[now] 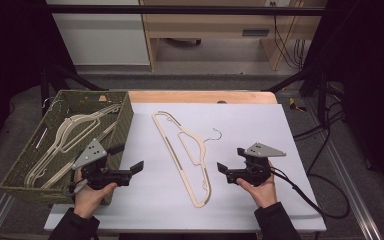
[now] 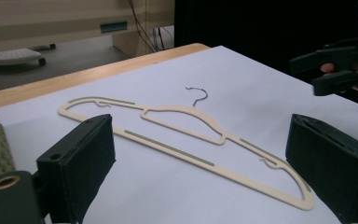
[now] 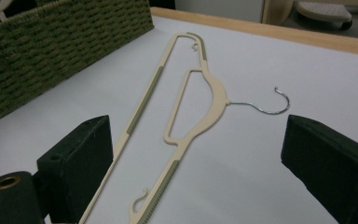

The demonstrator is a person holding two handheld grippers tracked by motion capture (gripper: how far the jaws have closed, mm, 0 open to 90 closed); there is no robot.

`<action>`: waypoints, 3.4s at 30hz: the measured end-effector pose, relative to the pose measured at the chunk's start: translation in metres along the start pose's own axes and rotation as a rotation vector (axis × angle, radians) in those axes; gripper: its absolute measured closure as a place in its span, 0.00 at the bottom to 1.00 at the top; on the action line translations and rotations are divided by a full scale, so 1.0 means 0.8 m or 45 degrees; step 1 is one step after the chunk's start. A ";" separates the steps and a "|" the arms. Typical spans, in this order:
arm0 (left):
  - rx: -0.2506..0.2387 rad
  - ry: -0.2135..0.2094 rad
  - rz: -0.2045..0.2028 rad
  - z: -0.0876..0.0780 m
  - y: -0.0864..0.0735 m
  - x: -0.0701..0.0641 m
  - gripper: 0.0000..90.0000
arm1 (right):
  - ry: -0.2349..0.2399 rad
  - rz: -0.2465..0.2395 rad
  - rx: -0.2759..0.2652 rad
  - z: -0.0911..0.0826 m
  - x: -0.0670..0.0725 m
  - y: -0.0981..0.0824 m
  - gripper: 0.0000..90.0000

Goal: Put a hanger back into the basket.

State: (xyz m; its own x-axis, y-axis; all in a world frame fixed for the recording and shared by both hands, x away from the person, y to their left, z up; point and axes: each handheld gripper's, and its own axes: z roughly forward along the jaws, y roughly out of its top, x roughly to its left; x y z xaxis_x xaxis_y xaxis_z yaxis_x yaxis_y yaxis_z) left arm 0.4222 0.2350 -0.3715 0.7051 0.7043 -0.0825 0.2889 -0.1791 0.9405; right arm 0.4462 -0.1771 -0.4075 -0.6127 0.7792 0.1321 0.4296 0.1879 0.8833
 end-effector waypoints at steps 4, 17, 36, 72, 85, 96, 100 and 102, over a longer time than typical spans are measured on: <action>0.013 -0.021 0.025 0.007 -0.004 -0.005 0.09 | -0.003 0.014 0.056 0.025 0.004 -0.001 0.16; 0.040 -0.040 0.037 0.017 -0.012 -0.008 0.06 | -0.027 -0.032 0.299 0.100 0.019 -0.031 0.40; 0.044 -0.021 0.017 0.016 -0.013 -0.006 0.08 | -0.116 -0.038 0.461 0.113 0.030 -0.041 0.84; 0.102 -0.038 0.041 0.030 -0.018 -0.020 0.08 | -0.250 0.102 0.534 0.084 -0.005 -0.044 0.89; 0.152 -0.045 0.044 0.064 -0.006 -0.027 0.09 | -0.184 -0.054 0.380 0.056 0.000 -0.030 0.89; 0.226 -0.064 0.030 0.135 0.029 -0.028 0.09 | -0.109 -0.228 0.324 0.038 0.011 -0.024 0.89; 0.254 -0.067 0.029 0.160 0.037 -0.030 0.10 | -0.099 -0.232 0.315 0.033 0.016 -0.020 0.89; 0.262 -0.065 0.022 0.172 0.040 -0.029 0.10 | -0.093 -0.236 0.307 0.029 0.018 -0.016 0.89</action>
State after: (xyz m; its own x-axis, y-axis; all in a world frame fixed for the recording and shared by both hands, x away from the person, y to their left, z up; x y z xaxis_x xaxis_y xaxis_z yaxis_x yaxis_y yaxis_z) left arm 0.5040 0.1185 -0.3847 0.7414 0.6652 -0.0882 0.3988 -0.3310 0.8552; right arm 0.4475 -0.1545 -0.4272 -0.6498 0.7576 -0.0616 0.4654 0.4607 0.7558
